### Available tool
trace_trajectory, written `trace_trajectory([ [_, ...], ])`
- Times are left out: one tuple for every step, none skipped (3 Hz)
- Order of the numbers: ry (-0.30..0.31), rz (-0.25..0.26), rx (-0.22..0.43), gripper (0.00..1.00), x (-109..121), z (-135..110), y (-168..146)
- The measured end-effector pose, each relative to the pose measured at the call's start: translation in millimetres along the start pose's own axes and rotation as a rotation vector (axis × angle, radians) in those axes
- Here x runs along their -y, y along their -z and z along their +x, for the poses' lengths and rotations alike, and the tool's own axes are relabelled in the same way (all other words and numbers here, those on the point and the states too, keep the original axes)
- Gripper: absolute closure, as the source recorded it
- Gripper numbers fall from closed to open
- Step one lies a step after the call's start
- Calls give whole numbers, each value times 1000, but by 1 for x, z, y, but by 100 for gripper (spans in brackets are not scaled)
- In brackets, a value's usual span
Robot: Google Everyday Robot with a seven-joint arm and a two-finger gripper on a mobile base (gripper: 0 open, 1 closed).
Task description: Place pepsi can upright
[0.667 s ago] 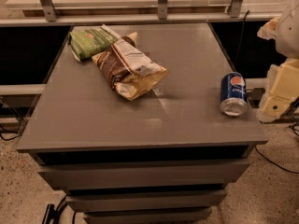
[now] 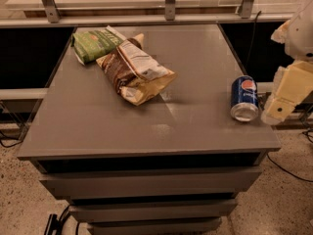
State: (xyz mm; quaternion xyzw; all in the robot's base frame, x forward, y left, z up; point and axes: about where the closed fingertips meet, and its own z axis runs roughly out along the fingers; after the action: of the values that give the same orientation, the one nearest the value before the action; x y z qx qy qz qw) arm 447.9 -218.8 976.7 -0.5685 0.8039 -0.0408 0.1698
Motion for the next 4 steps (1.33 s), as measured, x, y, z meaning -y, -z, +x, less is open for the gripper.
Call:
trace_trajectory([
  [-115, 12, -90, 0, 14, 5, -24],
  [-197, 62, -131, 0, 25, 12, -22],
  [-196, 60, -128, 0, 24, 12, -22],
  [-281, 84, -100, 0, 31, 13, -28],
])
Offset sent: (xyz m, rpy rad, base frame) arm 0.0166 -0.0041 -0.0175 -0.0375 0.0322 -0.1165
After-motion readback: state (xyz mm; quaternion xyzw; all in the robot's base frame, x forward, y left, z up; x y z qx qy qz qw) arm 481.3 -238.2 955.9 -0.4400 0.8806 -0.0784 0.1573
